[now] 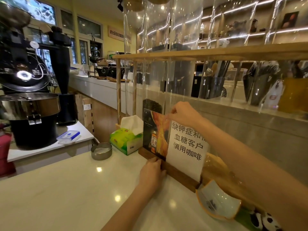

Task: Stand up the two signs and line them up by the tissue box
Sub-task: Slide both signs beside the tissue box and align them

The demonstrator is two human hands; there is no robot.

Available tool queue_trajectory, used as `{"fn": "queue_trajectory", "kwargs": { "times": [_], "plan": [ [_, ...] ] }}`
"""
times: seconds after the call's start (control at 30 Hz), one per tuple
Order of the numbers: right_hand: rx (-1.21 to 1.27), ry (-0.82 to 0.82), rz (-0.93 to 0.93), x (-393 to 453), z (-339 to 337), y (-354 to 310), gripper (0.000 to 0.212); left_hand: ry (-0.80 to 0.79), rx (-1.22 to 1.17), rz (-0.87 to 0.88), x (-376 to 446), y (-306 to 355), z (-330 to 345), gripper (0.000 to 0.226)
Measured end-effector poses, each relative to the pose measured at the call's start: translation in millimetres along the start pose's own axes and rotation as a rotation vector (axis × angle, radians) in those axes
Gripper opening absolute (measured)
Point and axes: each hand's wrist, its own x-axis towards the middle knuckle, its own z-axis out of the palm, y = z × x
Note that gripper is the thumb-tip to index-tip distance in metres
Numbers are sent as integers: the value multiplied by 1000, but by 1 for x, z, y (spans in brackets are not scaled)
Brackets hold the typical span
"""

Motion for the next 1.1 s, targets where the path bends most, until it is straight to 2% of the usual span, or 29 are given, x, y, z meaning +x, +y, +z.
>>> {"fn": "queue_trajectory", "kwargs": {
  "times": [0.13, 0.5, 0.87, 1.1],
  "plan": [
    [3, -14, 2, 16, 11, -12, 29, -18, -18, -38, 2, -13, 0, 43],
    [-69, 43, -76, 29, 20, -11, 15, -107, -50, -29, 10, -18, -6, 35],
    [-55, 42, -58, 33, 22, -6, 16, -144, -5, -17, 10, -16, -6, 41],
    [-73, -5, -72, 25, 20, -7, 19, -197, 103, 0, 11, -16, -13, 45]
  ]
}}
